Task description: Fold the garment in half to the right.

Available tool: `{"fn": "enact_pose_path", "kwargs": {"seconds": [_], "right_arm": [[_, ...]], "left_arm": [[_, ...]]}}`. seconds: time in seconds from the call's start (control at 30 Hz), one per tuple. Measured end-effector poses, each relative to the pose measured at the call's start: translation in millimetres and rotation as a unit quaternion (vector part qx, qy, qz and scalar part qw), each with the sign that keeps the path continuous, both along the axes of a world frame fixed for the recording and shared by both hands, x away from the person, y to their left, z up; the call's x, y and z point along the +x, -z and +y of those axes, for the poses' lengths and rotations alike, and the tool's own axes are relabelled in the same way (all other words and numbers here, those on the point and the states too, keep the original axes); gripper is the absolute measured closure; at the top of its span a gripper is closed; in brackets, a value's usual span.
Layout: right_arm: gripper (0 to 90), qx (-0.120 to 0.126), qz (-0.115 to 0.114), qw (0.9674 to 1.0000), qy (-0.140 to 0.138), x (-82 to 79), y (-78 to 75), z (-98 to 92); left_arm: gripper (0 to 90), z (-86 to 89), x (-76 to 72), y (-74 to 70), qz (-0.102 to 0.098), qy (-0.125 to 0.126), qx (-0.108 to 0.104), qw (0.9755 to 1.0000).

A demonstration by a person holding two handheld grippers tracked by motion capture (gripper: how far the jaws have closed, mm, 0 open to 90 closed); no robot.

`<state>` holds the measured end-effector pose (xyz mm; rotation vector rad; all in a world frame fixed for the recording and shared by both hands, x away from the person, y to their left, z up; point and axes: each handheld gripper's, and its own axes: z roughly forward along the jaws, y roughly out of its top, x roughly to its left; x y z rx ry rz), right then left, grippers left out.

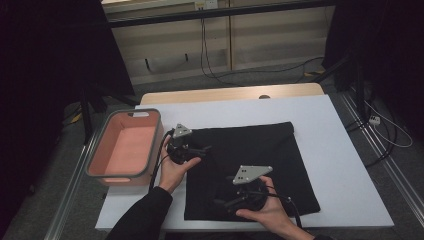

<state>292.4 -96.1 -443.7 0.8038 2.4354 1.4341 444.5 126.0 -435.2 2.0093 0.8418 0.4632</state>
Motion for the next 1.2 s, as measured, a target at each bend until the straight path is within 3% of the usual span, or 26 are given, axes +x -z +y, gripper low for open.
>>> {"fn": "enact_pose_path", "kwargs": {"seconds": [0.2, 0.3, 0.37, 0.5, 0.63, 0.73, 0.9, 0.93, 1.1, 1.2], "right_arm": [[20.0, -0.006, 0.007, 0.9999, -0.008, -0.3, 3.8, 2.2], [20.2, -0.009, 0.010, 0.9998, -0.014, -1.5, 5.0, 3.7], [20.3, -0.010, 0.010, 0.9998, -0.015, -1.4, 5.3, 3.8], [20.3, -0.014, 0.011, 0.9997, -0.018, -1.1, 6.2, 4.1], [20.6, -0.021, 0.012, 0.9995, -0.020, -1.8, 7.9, 4.5], [20.6, -0.025, 0.011, 0.9994, -0.023, -2.6, 8.2, 5.3], [20.5, -0.025, 0.012, 0.9993, -0.024, -2.3, 8.3, 5.6], [20.4, -0.025, 0.012, 0.9993, -0.024, -2.1, 8.5, 5.3], [20.4, -0.025, 0.012, 0.9994, -0.021, -1.4, 8.2, 4.3], [20.3, -0.025, 0.012, 0.9993, -0.022, -1.5, 8.4, 4.8]], "left_arm": [[13.6, 5.9, 18.3, 5.0, 0.000, -0.030, 0.009, 0.9995], [16.0, 9.7, 29.5, 8.0, 0.013, -0.044, 0.007, 0.9989], [18.0, 10.7, 36.1, 9.2, 0.012, -0.053, 0.014, 0.9984], [31.7, 10.4, 44.9, 11.5, 0.012, -0.060, 0.048, 0.9970], [36.7, 13.7, 53.2, 14.3, 0.015, -0.078, 0.042, 0.9959], [40.9, 18.5, 60.9, 16.8, 0.032, -0.091, 0.029, 0.9950], [51.4, 18.4, 71.3, 25.6, 0.045, -0.092, 0.057, 0.9932], [50.9, 18.7, 72.8, 27.5, 0.046, -0.094, 0.045, 0.9935], [48.8, 18.9, 77.8, 30.6, 0.052, -0.092, 0.027, 0.9940], [50.0, 18.6, 81.7, 29.1, 0.057, -0.083, 0.033, 0.9943]]}}
